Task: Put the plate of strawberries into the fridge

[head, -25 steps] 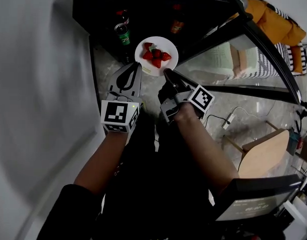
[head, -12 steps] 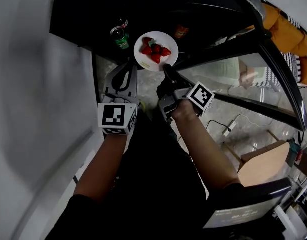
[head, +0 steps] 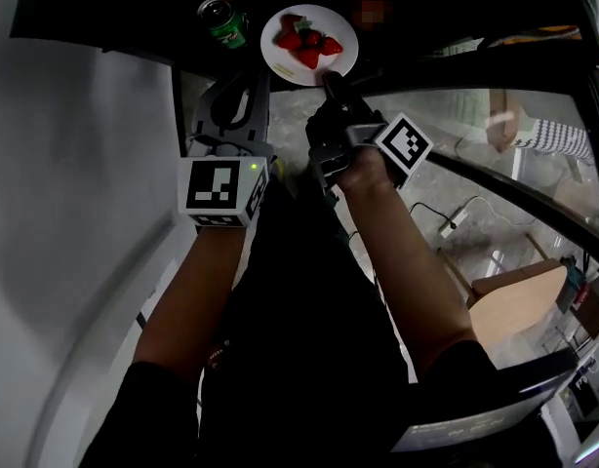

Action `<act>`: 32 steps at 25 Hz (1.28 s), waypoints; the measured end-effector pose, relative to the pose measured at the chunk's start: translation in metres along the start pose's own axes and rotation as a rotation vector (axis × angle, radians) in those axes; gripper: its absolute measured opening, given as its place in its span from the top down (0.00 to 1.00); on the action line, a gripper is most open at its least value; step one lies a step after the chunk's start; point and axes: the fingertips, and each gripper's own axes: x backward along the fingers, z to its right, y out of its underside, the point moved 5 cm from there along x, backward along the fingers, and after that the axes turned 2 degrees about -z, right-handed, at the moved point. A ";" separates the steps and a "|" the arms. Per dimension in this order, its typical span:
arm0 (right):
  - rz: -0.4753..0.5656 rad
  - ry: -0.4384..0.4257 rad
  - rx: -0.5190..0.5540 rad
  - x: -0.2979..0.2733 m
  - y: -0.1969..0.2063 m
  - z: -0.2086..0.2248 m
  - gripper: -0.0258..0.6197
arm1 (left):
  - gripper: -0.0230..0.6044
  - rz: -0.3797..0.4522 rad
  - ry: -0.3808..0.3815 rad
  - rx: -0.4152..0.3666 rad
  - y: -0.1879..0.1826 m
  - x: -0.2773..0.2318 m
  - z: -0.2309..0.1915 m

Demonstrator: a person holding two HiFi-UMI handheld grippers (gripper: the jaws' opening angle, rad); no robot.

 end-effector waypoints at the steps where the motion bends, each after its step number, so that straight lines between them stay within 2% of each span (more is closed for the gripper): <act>1: -0.002 -0.001 0.001 -0.002 -0.001 -0.001 0.94 | 0.93 -0.002 -0.002 0.002 0.000 -0.001 0.000; 11: 0.019 0.005 -0.001 -0.022 -0.005 0.020 0.94 | 0.93 -0.014 -0.008 0.016 0.025 -0.015 -0.012; 19: 0.026 0.017 0.013 -0.044 -0.012 0.033 0.94 | 0.93 0.019 -0.010 0.008 0.024 -0.033 -0.022; 32: 0.016 0.016 0.032 -0.063 -0.014 0.032 0.94 | 0.93 0.009 -0.009 0.032 0.031 -0.041 -0.019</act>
